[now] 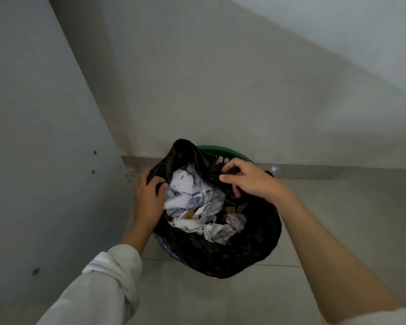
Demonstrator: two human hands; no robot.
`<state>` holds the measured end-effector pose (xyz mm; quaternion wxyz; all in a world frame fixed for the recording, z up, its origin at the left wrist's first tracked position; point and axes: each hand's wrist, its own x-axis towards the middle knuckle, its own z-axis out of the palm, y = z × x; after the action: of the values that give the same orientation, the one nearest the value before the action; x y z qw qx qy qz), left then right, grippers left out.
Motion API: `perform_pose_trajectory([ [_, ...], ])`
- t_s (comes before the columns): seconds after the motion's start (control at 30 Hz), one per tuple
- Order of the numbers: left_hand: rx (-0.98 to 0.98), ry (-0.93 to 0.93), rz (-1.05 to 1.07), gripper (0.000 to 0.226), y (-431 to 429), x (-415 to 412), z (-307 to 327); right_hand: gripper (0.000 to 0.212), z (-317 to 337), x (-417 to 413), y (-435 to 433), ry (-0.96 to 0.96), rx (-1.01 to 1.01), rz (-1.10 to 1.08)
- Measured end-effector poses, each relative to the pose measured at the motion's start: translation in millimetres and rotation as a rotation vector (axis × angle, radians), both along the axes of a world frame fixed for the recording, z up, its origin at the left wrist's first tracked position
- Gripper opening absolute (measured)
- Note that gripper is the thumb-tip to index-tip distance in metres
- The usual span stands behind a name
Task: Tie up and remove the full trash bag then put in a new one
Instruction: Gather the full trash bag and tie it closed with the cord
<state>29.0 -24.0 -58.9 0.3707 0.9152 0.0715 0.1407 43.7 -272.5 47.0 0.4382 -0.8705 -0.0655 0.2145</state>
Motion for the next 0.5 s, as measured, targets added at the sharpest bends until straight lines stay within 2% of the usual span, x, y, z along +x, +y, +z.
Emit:
perform_pose_trajectory([
  [0.07, 0.039, -0.088, 0.014, 0.012, -3.7, -5.8, 5.6, 0.06, -4.1, -5.4, -7.2, -0.054, -0.209, -0.021],
  [0.1, 0.035, -0.111, 0.008, 0.013, -6.8, -10.1, 9.4, 0.066, -6.0, -6.9, -8.2, -0.072, -0.307, 0.005],
  [0.13, 0.006, -0.12, -0.005, 0.015, -10.4, -15.7, 13.9, 0.059, -5.1, -9.6, -7.4, -0.081, -0.367, 0.04],
  [0.2, -0.044, -0.13, -0.047, 0.02, -15.3, -27.7, 20.5, 0.023, -3.6, -13.8, -4.9, -0.094, -0.353, 0.101],
  [0.3, -0.039, -0.149, -0.094, 0.039, -15.3, -41.4, 33.4, 0.027, 0.1, -21.3, -1.1, -0.083, -0.165, 0.113],
  [0.37, -0.043, -0.051, -0.1, 0.056, -12.3, -43.9, 45.7, 0.043, 1.2, -24.9, -2.8, -0.176, -0.144, 0.078],
  [0.43, -0.064, 0.062, -0.058, 0.054, -9.1, -39.4, 54.8, 0.04, -2.2, -26.2, -6.8, -0.379, -0.146, -0.026],
  [0.5, -0.118, 0.074, -0.019, 0.035, -10.0, -30.6, 64.1, 0.027, -1.9, -26.9, -9.9, -0.564, -0.099, -0.146],
])
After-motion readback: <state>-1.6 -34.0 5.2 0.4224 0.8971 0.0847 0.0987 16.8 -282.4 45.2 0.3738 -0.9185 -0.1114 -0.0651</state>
